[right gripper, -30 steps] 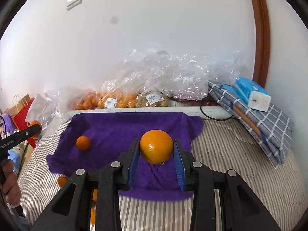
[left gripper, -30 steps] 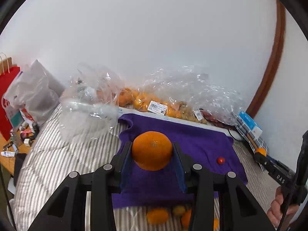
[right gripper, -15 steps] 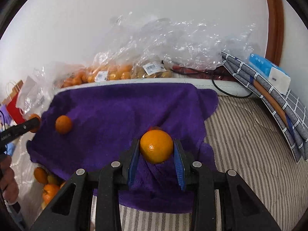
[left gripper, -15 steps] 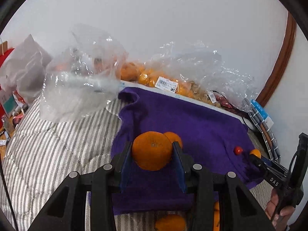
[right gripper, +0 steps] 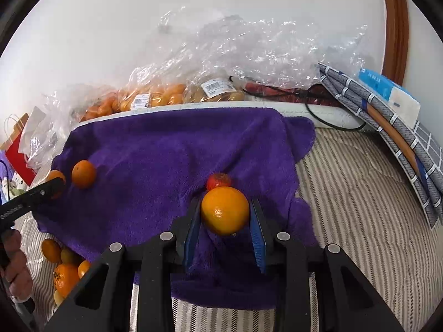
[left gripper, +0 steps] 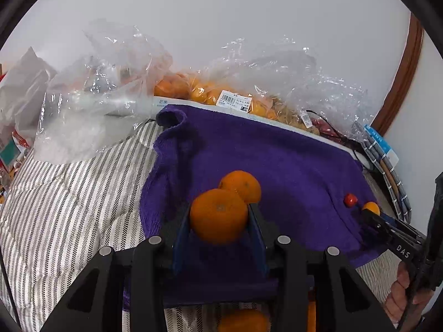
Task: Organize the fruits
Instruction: 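Carry both fruits onto the purple towel and open the right tool, then open the left tool releasing the orange on the towel, then withdraw both tools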
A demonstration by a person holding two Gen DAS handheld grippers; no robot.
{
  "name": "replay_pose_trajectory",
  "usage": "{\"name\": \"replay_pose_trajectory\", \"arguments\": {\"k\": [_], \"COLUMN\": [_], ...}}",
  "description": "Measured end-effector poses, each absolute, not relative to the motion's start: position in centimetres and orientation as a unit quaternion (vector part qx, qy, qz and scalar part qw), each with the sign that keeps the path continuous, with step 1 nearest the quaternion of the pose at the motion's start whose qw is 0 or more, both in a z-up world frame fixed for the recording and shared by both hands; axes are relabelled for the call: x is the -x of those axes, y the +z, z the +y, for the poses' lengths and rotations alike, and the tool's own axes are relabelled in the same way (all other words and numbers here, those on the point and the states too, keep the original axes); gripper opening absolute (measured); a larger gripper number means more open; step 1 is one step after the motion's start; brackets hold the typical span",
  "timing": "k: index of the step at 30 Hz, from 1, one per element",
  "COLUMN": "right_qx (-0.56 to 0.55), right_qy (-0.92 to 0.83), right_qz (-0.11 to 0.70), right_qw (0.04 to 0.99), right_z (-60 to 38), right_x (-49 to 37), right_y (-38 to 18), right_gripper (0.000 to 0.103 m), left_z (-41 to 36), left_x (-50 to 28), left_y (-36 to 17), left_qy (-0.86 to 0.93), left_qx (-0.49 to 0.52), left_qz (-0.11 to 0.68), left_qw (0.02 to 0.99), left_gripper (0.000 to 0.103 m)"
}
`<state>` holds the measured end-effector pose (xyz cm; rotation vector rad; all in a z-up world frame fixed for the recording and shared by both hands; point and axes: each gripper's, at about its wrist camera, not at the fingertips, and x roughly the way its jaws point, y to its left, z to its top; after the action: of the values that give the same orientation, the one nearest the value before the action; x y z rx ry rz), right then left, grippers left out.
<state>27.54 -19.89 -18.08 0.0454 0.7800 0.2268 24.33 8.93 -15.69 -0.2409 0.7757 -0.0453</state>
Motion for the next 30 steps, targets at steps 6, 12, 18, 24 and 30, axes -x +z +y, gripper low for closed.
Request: {"name": "replay_pose_trajectory", "arguments": {"k": [6, 12, 18, 24, 30], "right_qx": [-0.014, 0.002, 0.006, 0.000, -0.012], "right_qy": [0.113, 0.103, 0.089, 0.078, 0.096], "right_qz": [0.390, 0.381, 0.366, 0.349, 0.348], "right_qw": [0.914, 0.919, 0.927, 0.934, 0.933], "right_z": [-19.2, -19.1, -19.5, -20.0, -19.5], "right_x": [-27.6, -27.1, -26.5, -25.9, -23.0], "right_y": [-18.6, -18.3, -17.8, -16.7, -15.0], "right_gripper": [0.035, 0.054, 0.054, 0.054, 0.054], "left_z": [8.9, 8.8, 8.3, 8.6, 9.1], "left_x": [-24.4, -24.4, -24.5, -24.2, -23.7], "left_y": [-15.7, -15.7, -15.8, -15.2, -14.3], "left_qy": [-0.021, -0.021, -0.027, -0.037, -0.042], "left_qx": [0.113, 0.113, 0.103, 0.112, 0.129], "left_qz": [0.379, 0.382, 0.386, 0.376, 0.358], "left_qw": [0.918, 0.917, 0.916, 0.919, 0.924], "left_gripper": [0.039, 0.039, 0.039, 0.042, 0.045]}}
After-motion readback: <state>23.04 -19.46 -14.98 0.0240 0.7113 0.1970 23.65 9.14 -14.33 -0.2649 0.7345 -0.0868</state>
